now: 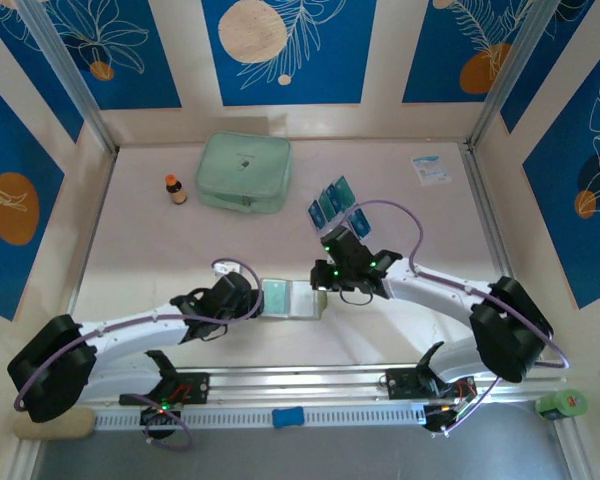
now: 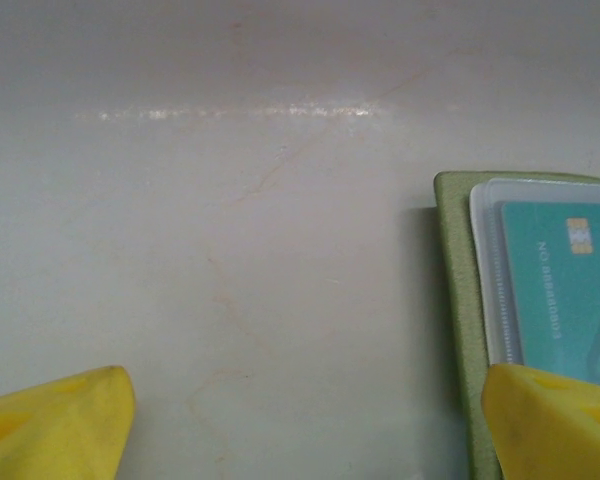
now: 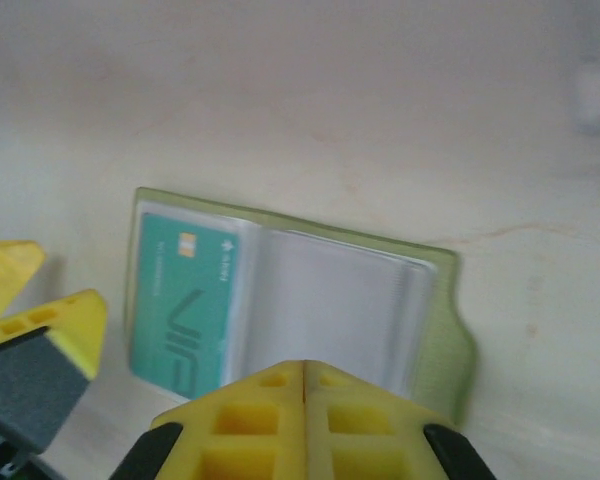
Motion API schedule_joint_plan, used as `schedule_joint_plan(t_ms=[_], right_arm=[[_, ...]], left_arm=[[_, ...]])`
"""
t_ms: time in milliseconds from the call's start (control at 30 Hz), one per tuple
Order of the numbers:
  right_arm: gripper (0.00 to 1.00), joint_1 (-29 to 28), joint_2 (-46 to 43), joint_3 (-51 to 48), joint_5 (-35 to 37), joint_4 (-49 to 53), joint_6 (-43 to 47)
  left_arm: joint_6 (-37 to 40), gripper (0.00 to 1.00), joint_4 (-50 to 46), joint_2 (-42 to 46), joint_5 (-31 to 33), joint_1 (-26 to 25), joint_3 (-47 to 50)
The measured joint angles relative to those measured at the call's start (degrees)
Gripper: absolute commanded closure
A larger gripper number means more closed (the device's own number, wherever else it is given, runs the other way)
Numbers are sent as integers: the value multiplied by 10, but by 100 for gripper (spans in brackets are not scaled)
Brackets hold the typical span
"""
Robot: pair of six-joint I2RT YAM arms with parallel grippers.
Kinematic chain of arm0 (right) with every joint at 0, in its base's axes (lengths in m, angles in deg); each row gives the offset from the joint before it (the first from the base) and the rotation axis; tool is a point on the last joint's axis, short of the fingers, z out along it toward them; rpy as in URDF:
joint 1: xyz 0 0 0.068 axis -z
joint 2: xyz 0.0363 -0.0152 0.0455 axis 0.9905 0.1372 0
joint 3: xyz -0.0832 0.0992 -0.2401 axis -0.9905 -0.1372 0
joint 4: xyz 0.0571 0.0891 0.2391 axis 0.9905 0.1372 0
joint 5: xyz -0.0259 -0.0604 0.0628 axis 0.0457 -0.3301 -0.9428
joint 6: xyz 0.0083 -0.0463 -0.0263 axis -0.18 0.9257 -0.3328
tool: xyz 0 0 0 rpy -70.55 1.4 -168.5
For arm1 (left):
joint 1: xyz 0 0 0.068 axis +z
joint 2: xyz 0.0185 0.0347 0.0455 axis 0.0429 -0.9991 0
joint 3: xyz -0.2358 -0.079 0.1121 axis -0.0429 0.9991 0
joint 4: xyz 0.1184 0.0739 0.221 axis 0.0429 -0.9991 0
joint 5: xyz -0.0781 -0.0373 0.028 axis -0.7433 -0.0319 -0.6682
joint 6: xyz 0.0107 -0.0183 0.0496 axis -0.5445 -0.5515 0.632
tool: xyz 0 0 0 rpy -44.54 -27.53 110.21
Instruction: Put the credit cards into the card holder
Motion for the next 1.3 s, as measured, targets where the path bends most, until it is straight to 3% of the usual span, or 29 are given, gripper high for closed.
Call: schedule_joint_plan(t_ms=[400,1300], right_arm=[[100,-48,139,35,-39,-80,-14],[100,-59,184,44,-55,-116,-35]], left_arm=[[0,10,4,0,0,0,12],[0,10,13,0,0,0,15]])
